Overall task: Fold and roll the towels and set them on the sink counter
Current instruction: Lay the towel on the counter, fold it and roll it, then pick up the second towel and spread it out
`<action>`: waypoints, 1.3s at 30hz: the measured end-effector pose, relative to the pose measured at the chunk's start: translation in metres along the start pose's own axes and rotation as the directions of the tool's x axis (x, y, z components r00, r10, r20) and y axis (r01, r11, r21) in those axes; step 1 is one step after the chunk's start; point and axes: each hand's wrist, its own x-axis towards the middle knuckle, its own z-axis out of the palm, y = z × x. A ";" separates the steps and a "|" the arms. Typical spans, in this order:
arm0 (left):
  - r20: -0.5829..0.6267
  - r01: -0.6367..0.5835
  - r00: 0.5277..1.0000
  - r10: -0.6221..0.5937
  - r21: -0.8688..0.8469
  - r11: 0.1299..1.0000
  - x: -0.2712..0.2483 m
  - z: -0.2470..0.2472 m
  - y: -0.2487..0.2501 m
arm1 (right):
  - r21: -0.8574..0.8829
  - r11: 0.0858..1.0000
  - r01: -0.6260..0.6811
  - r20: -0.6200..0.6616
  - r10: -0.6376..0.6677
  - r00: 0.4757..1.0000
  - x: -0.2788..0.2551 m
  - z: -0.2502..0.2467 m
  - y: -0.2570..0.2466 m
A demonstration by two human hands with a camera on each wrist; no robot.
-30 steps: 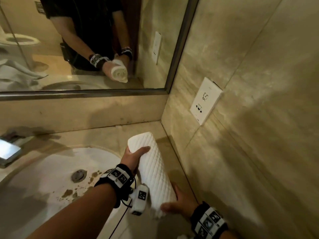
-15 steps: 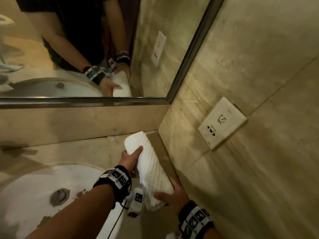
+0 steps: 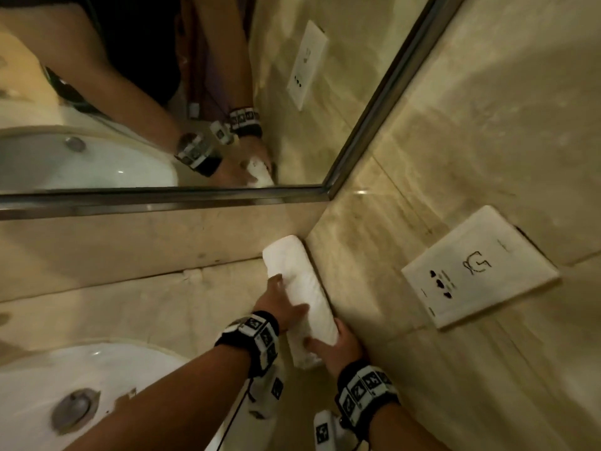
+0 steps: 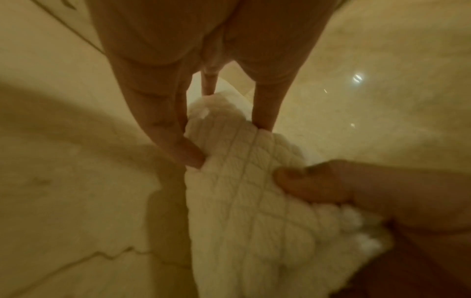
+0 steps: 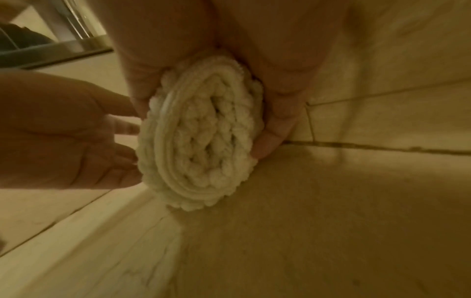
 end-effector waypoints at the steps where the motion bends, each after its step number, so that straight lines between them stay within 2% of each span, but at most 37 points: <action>1: -0.022 -0.018 1.000 0.019 0.062 0.998 0.004 0.005 0.001 | 0.001 1.000 -0.001 -0.017 0.001 1.000 0.005 0.002 0.003; 4: -0.082 -0.039 0.995 0.050 0.137 0.990 0.011 0.015 0.006 | -0.087 0.996 -0.006 -0.075 0.000 0.997 0.007 0.006 0.001; 6: -0.108 -0.025 0.993 0.036 0.100 0.995 0.013 0.019 0.008 | -0.328 0.945 -0.011 -0.118 -0.029 0.993 0.002 0.006 -0.007; 8: -0.119 -0.028 0.992 0.040 0.102 0.994 0.012 0.020 0.010 | -0.636 0.768 0.077 -0.118 -0.196 0.974 -0.009 0.007 -0.020; 10: -0.124 -0.038 0.991 0.053 0.116 0.993 0.008 0.020 0.010 | -0.749 0.630 0.207 -0.037 -0.350 0.936 -0.017 0.010 -0.026; 12: -0.127 -0.056 0.990 0.069 0.101 0.993 0.001 0.020 0.008 | -0.738 0.628 0.245 0.013 -0.350 0.937 -0.016 0.013 -0.023; 14: -0.112 -0.099 0.988 0.111 0.110 0.989 -0.003 0.022 0.004 | -0.738 0.636 0.225 0.029 -0.303 0.953 -0.009 0.014 -0.013; 17: -0.098 -0.140 0.983 0.157 0.167 0.976 -0.001 0.022 -0.003 | -0.745 0.623 0.236 0.040 -0.312 0.949 -0.002 0.018 -0.006; 19: -0.090 -0.137 0.984 0.157 0.195 0.971 0.004 0.022 -0.004 | -0.753 0.609 0.251 0.017 -0.363 0.932 0.006 0.023 -0.009; 21: -0.048 -0.141 0.986 0.159 0.261 0.955 0.009 0.022 -0.003 | -0.748 0.623 0.228 0.008 -0.335 0.942 0.015 0.027 -0.010; 22: -0.027 -0.149 0.986 0.164 0.296 0.944 0.009 0.021 0.000 | -0.765 0.600 0.234 -0.009 -0.373 0.928 0.017 0.027 -0.013; 24: -0.007 -0.156 0.985 0.170 0.353 0.922 0.006 0.013 0.006 | -0.740 0.628 0.242 0.042 -0.316 0.948 0.006 0.016 -0.028; 26: 0.067 -0.130 0.991 0.113 0.383 0.915 -0.015 0.001 0.012 | -0.723 0.648 0.239 0.092 -0.252 0.963 -0.014 -0.001 -0.035; 28: 0.096 -0.163 0.986 0.137 0.375 0.913 -0.043 -0.012 0.015 | -0.680 0.689 0.252 0.056 -0.294 0.954 -0.035 -0.016 -0.043; 31: 0.062 -0.243 0.970 0.236 0.298 0.923 -0.098 -0.031 0.007 | -0.528 0.774 0.349 0.069 -0.370 0.926 -0.079 -0.018 -0.045; 34: -0.018 -0.298 0.953 0.304 0.138 0.944 -0.163 -0.053 -0.021 | -0.359 0.801 0.479 0.238 -0.418 0.877 -0.131 -0.004 -0.039; 37: -0.143 -0.294 0.947 0.289 -0.017 0.956 -0.239 -0.074 -0.059 | -0.295 0.748 0.595 0.479 -0.423 0.769 -0.187 0.019 -0.037; 39: -0.230 -0.261 0.945 0.233 -0.101 0.960 -0.285 -0.089 -0.088 | -0.238 0.704 0.669 0.572 -0.455 0.683 -0.222 0.042 -0.040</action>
